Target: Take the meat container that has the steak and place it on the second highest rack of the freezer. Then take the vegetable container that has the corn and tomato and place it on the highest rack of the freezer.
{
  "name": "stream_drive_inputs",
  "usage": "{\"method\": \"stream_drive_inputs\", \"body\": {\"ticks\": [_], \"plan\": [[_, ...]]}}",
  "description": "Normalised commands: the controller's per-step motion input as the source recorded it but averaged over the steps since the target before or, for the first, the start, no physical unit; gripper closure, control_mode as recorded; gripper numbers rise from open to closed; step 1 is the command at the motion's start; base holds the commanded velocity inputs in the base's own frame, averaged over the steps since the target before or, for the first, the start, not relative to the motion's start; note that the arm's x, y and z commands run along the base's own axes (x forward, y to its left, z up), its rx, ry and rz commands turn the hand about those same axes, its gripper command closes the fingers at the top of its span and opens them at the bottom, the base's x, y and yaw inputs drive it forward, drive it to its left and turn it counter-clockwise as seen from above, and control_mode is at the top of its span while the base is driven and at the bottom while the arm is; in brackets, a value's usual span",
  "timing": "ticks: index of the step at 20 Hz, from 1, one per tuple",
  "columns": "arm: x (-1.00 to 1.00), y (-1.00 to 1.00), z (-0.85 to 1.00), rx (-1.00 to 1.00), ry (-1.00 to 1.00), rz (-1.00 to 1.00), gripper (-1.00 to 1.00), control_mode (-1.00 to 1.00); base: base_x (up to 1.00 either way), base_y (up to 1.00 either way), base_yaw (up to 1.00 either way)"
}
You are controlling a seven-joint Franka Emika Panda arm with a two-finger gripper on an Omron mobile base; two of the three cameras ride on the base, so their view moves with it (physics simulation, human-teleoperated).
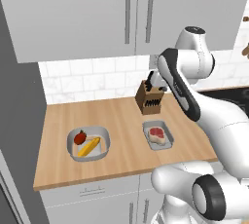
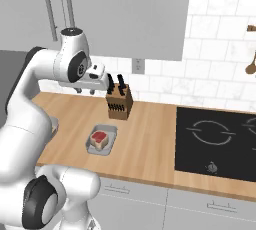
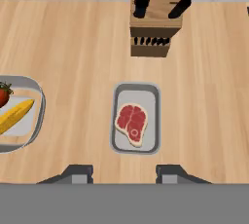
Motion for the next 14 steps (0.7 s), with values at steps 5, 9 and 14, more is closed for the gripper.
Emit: {"method": "stream_drive_inputs", "body": {"ticks": [5,9,14], "plan": [[-0.23,-0.17,-0.05,0.01,0.02,-0.07,-1.00,-1.00,0.00,0.00,0.00],[-0.08,-0.23,-0.44,0.00,0.13,-0.23,-1.00,-1.00,0.00,0.00,0.00],[0.07,-0.36,-0.94,0.00,0.07,-0.15,-1.00,-1.00,0.00,0.00,0.00]]}}
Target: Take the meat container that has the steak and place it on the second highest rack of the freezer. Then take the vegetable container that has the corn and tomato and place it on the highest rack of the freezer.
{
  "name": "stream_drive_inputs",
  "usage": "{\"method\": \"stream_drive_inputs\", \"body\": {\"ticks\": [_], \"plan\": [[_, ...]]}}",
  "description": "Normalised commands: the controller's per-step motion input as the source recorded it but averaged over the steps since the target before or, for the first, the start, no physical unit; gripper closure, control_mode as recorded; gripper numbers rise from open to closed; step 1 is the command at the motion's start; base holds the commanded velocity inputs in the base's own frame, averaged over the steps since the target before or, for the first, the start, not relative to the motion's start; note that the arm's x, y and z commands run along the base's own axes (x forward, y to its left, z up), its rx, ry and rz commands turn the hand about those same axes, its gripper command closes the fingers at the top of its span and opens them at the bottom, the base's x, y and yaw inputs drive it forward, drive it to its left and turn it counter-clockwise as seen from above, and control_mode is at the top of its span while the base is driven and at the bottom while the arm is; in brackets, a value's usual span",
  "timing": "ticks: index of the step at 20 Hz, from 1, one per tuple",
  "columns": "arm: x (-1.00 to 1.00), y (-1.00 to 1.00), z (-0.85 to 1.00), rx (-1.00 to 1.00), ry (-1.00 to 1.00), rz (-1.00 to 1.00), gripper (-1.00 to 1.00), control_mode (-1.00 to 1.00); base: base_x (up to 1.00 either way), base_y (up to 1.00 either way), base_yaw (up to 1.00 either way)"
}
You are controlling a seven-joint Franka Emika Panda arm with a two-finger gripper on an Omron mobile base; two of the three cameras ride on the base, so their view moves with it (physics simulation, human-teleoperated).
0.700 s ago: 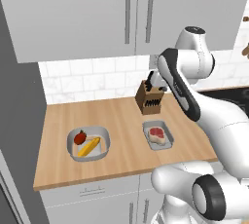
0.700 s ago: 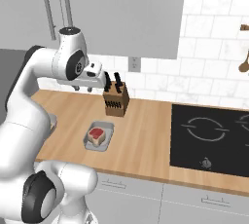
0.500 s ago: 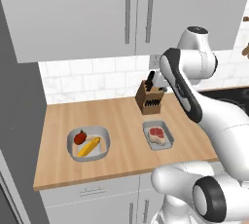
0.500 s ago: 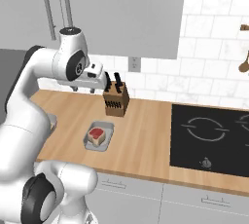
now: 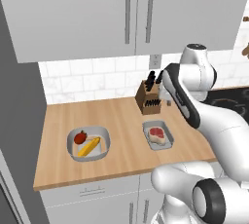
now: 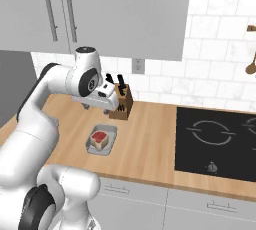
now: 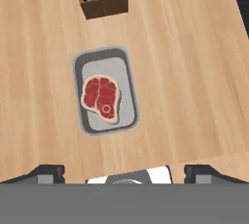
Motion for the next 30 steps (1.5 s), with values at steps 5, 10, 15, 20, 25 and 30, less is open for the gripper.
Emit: {"method": "stream_drive_inputs", "body": {"ticks": [5,10,15,20,25,30], "plan": [[0.45,-0.28,-0.59,0.00,0.13,-0.03,-1.00,-1.00,0.00,0.00,0.00],[0.59,-0.01,-0.22,0.00,0.00,0.00,-1.00,-1.00,0.00,0.00,0.00],[0.43,0.00,-0.41,0.00,0.02,0.00,-1.00,-1.00,0.00,0.00,0.00],[0.10,0.00,-0.50,0.00,0.04,0.00,-1.00,-1.00,0.00,0.00,0.00],[-0.02,-0.04,-0.33,0.00,0.03,0.00,-1.00,-1.00,0.00,0.00,0.00],[-0.49,-0.02,-0.33,0.00,0.11,0.00,-1.00,-1.00,0.00,0.00,0.00]]}}
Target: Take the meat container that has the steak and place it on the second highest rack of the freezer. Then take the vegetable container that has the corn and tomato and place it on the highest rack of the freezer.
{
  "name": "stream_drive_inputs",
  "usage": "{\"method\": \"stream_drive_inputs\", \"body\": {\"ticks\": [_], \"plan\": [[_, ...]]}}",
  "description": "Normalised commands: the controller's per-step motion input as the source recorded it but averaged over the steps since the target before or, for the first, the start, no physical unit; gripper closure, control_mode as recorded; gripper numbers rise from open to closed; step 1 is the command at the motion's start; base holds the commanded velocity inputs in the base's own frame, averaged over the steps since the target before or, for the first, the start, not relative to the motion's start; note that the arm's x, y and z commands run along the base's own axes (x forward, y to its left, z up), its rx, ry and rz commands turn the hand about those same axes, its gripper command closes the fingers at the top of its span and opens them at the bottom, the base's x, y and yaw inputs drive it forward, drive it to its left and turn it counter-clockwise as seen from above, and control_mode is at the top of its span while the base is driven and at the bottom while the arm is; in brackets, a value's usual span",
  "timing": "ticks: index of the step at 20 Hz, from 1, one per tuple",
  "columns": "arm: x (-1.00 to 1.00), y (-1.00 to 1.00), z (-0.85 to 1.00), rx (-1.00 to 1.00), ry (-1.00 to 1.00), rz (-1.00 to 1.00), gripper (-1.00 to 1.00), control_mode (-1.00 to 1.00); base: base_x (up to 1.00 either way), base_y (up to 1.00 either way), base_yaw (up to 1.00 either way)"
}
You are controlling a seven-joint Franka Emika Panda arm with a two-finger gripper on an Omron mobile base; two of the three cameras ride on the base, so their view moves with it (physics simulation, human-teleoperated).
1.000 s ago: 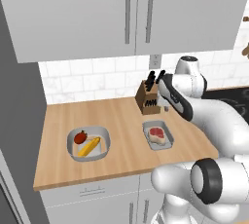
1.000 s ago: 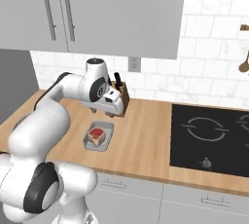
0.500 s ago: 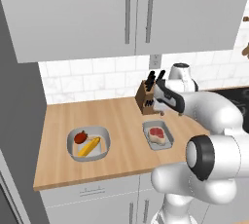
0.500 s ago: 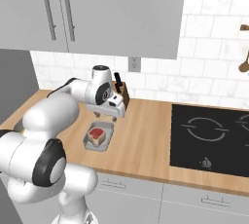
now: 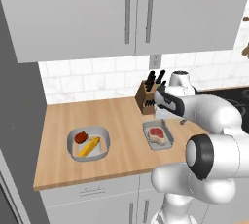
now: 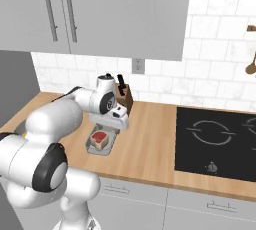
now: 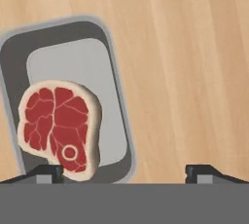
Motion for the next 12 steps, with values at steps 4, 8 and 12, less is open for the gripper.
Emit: {"method": "stream_drive_inputs", "body": {"ticks": [4,8,12], "plan": [[-0.34,0.00,-0.47,0.00,0.07,0.00,-1.00,-1.00,0.00,0.00,0.00],[0.01,-0.03,-0.35,0.00,0.00,0.00,-1.00,-1.00,0.00,0.00,0.00],[0.19,-0.02,-0.25,0.00,0.00,0.00,-1.00,-1.00,0.00,0.00,0.00]]}}
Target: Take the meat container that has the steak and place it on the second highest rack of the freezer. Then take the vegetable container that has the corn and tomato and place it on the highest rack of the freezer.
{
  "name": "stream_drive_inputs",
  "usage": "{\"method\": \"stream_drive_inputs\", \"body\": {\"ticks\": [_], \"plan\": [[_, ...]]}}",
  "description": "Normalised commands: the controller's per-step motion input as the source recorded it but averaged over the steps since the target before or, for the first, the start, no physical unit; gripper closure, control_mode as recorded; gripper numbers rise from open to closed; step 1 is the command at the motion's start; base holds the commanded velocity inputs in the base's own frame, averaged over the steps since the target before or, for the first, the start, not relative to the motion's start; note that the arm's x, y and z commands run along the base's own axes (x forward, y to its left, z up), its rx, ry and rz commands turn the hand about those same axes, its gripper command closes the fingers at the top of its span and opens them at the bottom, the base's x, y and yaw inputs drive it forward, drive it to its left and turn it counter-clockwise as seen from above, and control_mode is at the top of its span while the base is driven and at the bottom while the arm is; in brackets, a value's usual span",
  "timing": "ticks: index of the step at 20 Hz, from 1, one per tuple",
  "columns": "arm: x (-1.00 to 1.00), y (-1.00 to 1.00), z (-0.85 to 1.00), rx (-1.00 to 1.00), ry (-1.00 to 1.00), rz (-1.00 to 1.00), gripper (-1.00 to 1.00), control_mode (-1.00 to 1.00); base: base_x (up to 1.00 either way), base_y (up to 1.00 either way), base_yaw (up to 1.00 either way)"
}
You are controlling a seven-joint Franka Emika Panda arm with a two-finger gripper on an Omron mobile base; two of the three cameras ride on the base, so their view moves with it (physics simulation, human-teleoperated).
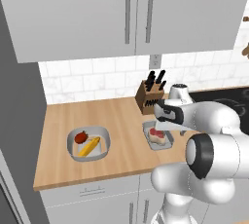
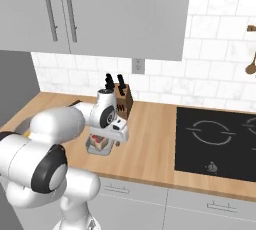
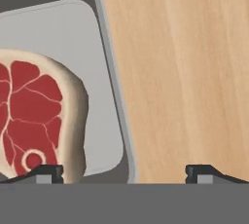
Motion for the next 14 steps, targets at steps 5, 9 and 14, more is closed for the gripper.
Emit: {"method": "stream_drive_inputs", "body": {"ticks": [5,9,14], "plan": [[0.16,0.00,-0.23,0.00,0.01,0.00,-1.00,-1.00,0.00,0.00,0.00],[0.03,0.00,-0.26,0.00,0.02,0.00,-1.00,-1.00,0.00,0.00,0.00],[-0.17,-0.03,-0.03,0.04,0.00,0.00,-1.00,-1.00,0.00,0.00,0.00]]}}
